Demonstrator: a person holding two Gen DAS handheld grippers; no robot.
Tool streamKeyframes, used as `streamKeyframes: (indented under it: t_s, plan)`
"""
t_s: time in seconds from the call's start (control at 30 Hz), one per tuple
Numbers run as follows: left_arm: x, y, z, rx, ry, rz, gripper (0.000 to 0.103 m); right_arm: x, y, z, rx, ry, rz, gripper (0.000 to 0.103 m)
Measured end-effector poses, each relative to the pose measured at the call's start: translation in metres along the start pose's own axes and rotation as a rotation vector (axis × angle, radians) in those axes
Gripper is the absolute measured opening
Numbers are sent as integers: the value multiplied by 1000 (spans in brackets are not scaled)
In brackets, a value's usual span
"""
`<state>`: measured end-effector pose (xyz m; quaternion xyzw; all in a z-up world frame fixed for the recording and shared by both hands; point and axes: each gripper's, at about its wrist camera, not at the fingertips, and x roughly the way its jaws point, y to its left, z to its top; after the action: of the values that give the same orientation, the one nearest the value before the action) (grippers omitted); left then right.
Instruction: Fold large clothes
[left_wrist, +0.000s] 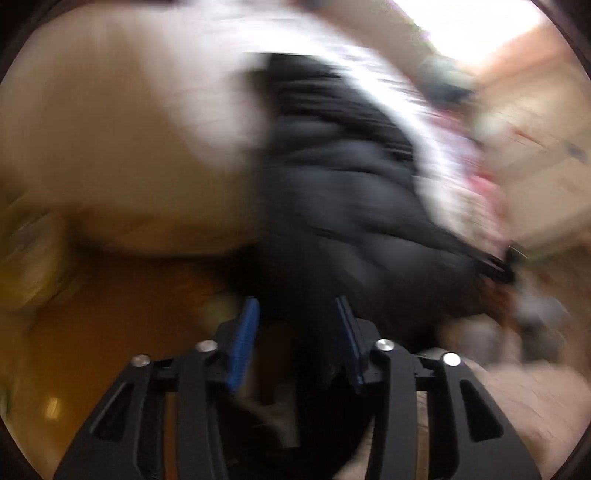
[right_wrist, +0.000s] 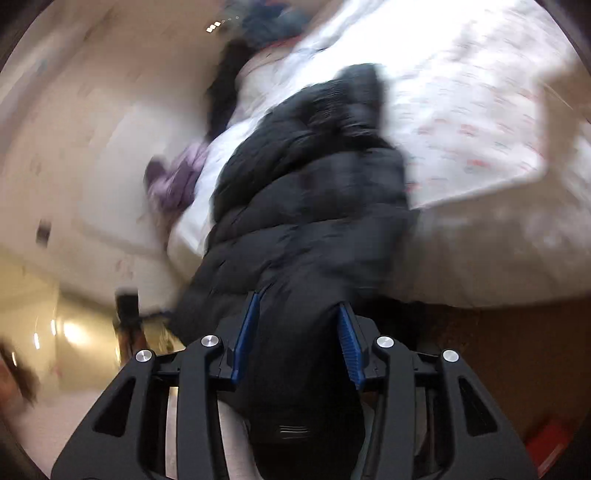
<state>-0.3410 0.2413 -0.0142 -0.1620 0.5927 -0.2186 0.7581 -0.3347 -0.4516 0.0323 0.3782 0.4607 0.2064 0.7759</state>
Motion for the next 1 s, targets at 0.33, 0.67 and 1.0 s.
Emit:
streamKeyframes:
  t_s: [0.33, 0.67, 1.0]
  plan:
    - [54, -86, 135, 67, -246, -217, 78, 126, 29, 162, -122, -182, -158, 79]
    - [123, -120, 239, 56, -302, -249, 78, 205, 86, 208, -380, -216, -345, 22]
    - [208, -128, 296, 44, -273, -196, 90, 221, 20, 254, -273, -174, -530, 23]
